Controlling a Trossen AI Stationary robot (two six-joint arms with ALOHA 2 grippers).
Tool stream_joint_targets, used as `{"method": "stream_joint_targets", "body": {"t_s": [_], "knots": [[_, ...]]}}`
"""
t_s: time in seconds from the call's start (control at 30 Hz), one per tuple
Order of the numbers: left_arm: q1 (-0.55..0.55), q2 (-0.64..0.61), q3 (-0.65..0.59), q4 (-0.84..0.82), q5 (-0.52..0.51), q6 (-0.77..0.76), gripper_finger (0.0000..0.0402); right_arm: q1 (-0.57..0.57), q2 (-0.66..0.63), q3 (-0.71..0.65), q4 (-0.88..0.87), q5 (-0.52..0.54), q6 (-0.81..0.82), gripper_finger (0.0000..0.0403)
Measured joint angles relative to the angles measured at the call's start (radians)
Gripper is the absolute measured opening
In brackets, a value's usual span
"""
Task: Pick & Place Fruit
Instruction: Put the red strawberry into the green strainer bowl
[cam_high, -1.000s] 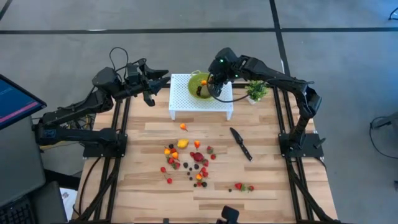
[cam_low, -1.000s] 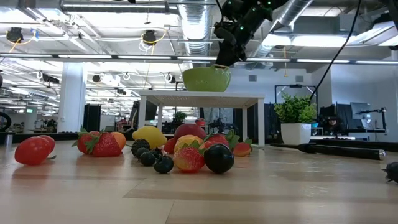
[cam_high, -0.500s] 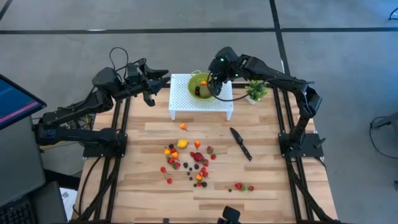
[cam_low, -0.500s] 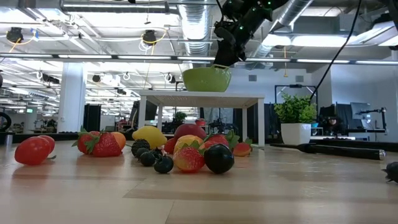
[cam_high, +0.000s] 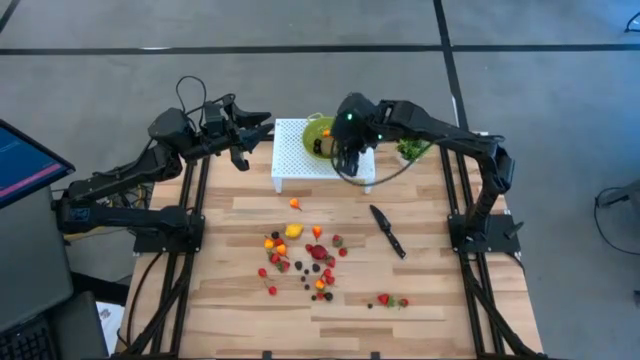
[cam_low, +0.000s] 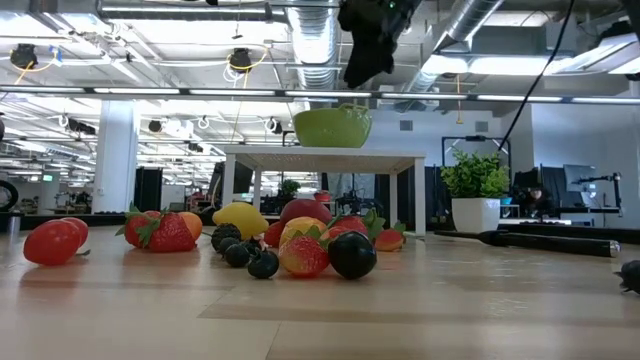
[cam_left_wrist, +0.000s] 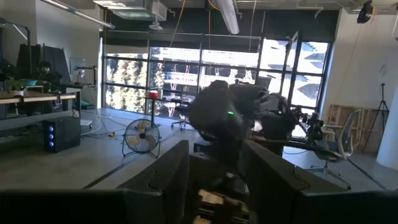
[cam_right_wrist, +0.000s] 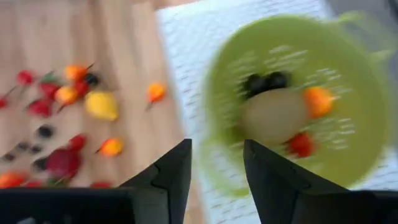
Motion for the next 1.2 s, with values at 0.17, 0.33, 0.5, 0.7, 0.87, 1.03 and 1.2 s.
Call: {"method": "stream_joint_targets", "body": {"t_s": [0.17, 0.33, 0.5, 0.7, 0.87, 1.03, 1.2], "knots": [[0.000, 0.000, 0.000, 0.000, 0.000, 0.000, 0.0142, 0.123, 0.000, 0.005, -0.151, -0.001, 0.080, 0.0132], [0.000, 0.000, 0.000, 0.000, 0.000, 0.000, 0.0142, 0.259, 0.000, 0.005, -0.265, 0.000, 0.216, 0.0126], [0.000, 0.000, 0.000, 0.000, 0.000, 0.000, 0.0142, 0.408, 0.000, 0.005, -0.318, -0.001, 0.361, 0.0125], [0.000, 0.000, 0.000, 0.000, 0.000, 0.000, 0.0142, 0.588, 0.000, 0.005, -0.334, -0.001, 0.564, 0.0124], [0.000, 0.000, 0.000, 0.000, 0.000, 0.000, 0.0142, 0.718, 0.000, 0.005, -0.335, 0.027, 0.721, 0.0124], [0.000, 0.000, 0.000, 0.000, 0.000, 0.000, 0.0142, 0.829, 0.003, 0.005, -0.335, 0.143, 0.895, 0.0124], [0.000, 0.000, 0.000, 0.000, 0.000, 0.000, 0.0142, 0.902, 0.003, 0.005, -0.335, 0.220, 1.057, 0.0125]]}}
